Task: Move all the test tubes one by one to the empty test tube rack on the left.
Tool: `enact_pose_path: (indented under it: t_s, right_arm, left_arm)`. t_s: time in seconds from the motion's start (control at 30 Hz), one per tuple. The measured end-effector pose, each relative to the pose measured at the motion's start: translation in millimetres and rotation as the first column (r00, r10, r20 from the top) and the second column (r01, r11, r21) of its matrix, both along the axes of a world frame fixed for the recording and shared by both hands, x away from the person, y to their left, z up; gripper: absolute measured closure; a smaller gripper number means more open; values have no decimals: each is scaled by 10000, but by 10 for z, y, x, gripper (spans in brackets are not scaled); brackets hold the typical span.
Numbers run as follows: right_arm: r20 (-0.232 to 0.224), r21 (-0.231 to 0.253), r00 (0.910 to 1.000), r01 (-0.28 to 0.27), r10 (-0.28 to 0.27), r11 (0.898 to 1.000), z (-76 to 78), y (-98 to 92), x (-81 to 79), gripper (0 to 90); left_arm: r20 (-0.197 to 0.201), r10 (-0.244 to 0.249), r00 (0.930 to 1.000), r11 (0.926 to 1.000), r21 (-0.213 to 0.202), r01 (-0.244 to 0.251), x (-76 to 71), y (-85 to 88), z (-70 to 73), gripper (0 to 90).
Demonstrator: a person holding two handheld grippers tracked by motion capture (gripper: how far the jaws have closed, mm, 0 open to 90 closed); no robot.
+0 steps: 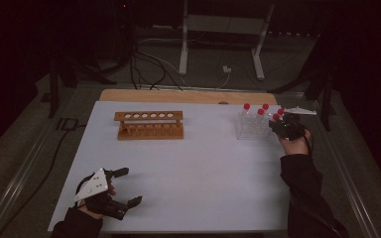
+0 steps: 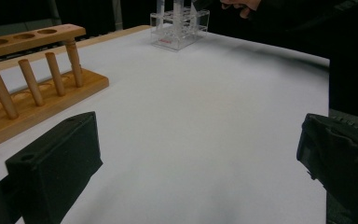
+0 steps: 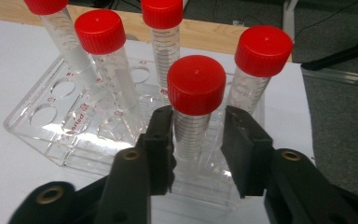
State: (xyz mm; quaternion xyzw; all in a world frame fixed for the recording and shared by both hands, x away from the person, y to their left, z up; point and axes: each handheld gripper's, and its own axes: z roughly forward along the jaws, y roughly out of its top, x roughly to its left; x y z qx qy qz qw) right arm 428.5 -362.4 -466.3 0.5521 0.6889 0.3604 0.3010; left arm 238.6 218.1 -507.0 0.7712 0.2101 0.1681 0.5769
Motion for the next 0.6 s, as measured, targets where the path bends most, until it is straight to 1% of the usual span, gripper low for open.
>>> enact_pose_path:
  t_s: [0.03, 0.1, 0.17, 0.2, 0.33, 0.43, 0.6]
  right_arm:
    - [0, 0, 10000, 0, 0, 10000, 0, 0, 0, 651]
    - [14, 46, 10000, -8, 8, 10000, -6, 8, 10, 682]
    - [56, -34, 10000, -58, 59, 10000, -8, 30, 17, 730]
    - [83, -144, 10000, -24, 25, 9999, -10, 59, 21, 737]
    - [35, -128, 10000, -18, 18, 9999, -3, 56, 24, 741]
    - [57, -241, 9999, -95, 97, 9997, 15, 61, 15, 743]
    - [126, -310, 9995, -290, 294, 9991, 101, 49, -11, 745]
  left_arm:
    - [6, -2, 10000, 10000, 6, 2, 0, 0, 0, 3]
    - [-10, -6, 10000, 10000, -12, 6, 2, 1, -1, 3]
    - [-18, -6, 10000, 10000, -18, 6, 3, 2, -2, 3]
    - [-25, -9, 10000, 10000, -25, 9, 3, 2, -2, 3]
    - [-18, 1, 10000, 10000, -4, -1, 2, 0, -2, 3]
    - [-27, 10, 10000, 10000, -1, -10, 3, 0, -3, 3]
    - [-39, -8, 10000, 10000, -26, 8, 3, -3, -2, 3]
